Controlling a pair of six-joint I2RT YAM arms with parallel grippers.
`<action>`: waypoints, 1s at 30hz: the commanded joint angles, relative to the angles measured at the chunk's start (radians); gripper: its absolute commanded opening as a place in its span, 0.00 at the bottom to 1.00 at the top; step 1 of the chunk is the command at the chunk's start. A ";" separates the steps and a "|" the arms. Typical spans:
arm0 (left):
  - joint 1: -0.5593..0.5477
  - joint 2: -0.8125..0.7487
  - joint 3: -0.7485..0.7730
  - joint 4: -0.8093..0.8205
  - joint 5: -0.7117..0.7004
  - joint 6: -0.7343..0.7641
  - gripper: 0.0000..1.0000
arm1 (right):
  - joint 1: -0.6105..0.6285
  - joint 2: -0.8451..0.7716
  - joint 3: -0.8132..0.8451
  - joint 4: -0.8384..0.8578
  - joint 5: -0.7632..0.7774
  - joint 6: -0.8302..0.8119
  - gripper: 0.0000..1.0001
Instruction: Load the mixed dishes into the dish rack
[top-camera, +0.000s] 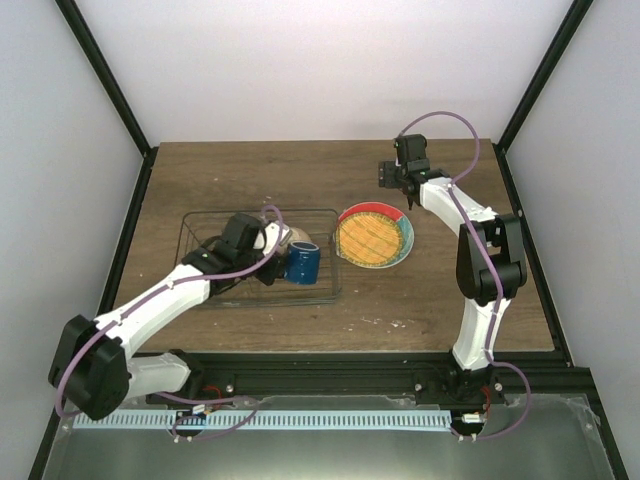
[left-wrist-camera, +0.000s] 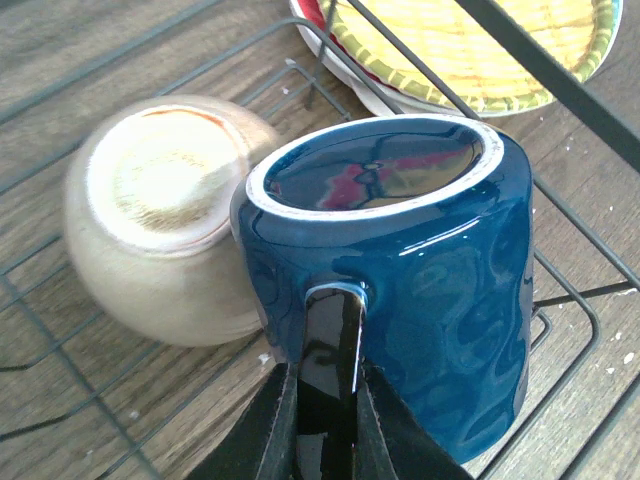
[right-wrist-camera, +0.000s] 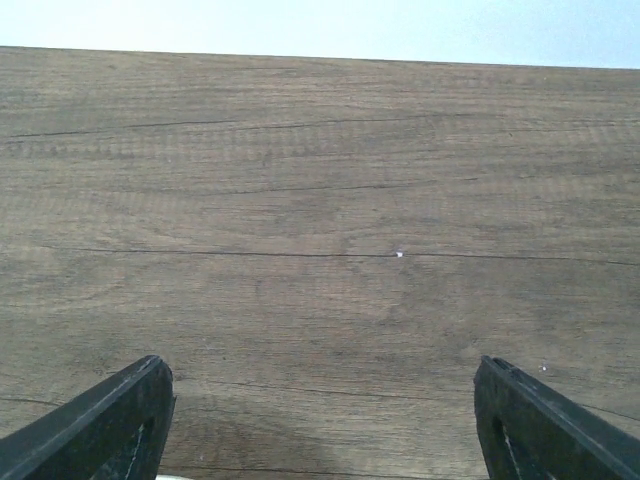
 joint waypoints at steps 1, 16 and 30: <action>-0.051 0.017 -0.003 0.163 -0.034 0.005 0.00 | 0.001 -0.025 0.016 0.020 0.013 -0.033 0.84; -0.077 0.102 -0.027 0.163 -0.076 0.007 0.00 | 0.001 0.017 0.009 0.055 -0.003 -0.075 0.84; -0.078 0.032 -0.033 0.020 -0.112 -0.032 0.21 | 0.000 0.010 -0.025 0.076 0.005 -0.098 0.85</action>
